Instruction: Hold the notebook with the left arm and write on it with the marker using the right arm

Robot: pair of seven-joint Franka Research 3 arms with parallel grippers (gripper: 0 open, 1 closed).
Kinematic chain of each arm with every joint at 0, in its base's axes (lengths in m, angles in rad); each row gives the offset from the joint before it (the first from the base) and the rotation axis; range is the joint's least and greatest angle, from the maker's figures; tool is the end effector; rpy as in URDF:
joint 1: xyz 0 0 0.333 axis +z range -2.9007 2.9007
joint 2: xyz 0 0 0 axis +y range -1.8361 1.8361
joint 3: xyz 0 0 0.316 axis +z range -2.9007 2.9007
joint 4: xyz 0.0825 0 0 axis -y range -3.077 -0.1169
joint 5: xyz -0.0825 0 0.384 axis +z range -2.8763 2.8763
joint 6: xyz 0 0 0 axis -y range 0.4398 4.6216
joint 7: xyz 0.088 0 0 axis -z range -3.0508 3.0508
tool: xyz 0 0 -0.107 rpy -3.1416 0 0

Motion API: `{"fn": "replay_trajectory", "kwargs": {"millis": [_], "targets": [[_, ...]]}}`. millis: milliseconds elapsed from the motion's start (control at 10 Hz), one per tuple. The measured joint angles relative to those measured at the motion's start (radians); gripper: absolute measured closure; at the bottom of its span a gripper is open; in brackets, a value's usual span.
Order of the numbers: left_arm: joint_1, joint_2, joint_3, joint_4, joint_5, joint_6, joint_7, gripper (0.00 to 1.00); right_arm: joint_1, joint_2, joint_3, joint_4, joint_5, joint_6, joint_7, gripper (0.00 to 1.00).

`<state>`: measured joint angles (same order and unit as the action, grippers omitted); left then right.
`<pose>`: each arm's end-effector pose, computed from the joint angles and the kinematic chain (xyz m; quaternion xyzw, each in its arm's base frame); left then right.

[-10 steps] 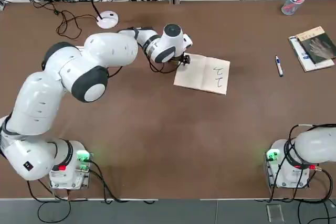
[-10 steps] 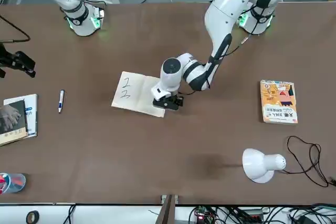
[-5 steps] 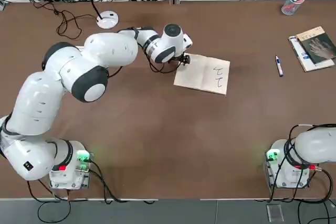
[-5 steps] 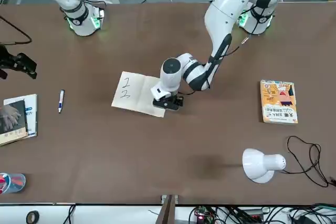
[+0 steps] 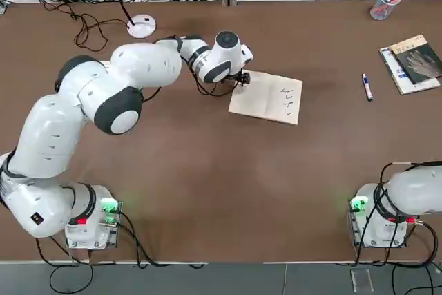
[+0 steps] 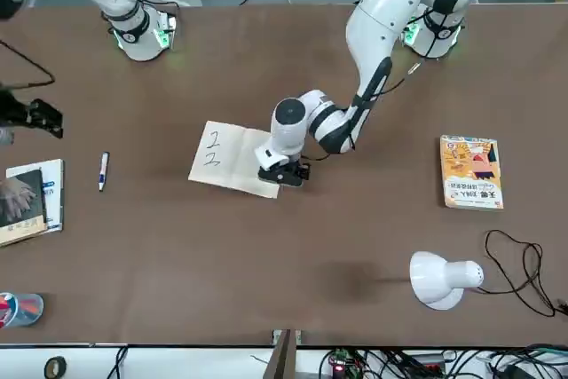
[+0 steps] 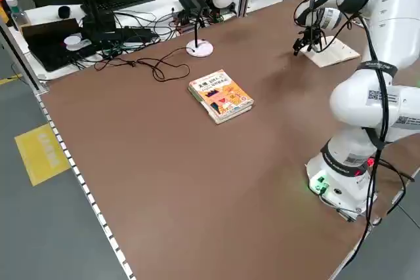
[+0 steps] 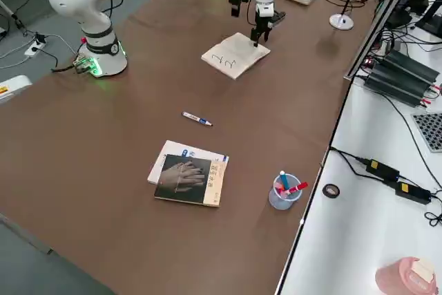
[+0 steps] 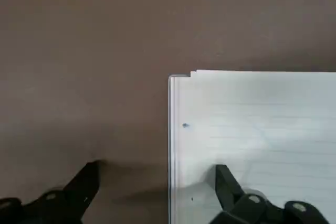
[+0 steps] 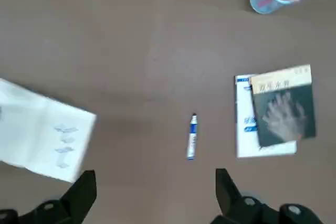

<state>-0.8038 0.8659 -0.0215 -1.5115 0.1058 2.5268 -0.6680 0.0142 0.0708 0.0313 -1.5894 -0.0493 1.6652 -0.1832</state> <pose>0.4912 -0.5297 0.1621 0.9903 -0.1146 0.0724 0.0319 0.5827 0.0211 0.5838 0.9929 0.1163 0.0009 0.0236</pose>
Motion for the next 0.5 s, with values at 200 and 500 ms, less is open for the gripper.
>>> {"fn": "replay_trajectory", "kwargs": {"millis": [200,500], "targets": [[0.0,0.0,0.0,0.0,0.0,0.0,0.0,0.02,-0.064,0.048,-0.005,-0.02,0.0,0.044,-0.197,0.0],[0.0,0.0,0.0,0.001,0.0,0.0,0.0,0.02,-0.117,0.103,-0.006,-0.085,0.0,0.187,-0.425,0.0]]}}
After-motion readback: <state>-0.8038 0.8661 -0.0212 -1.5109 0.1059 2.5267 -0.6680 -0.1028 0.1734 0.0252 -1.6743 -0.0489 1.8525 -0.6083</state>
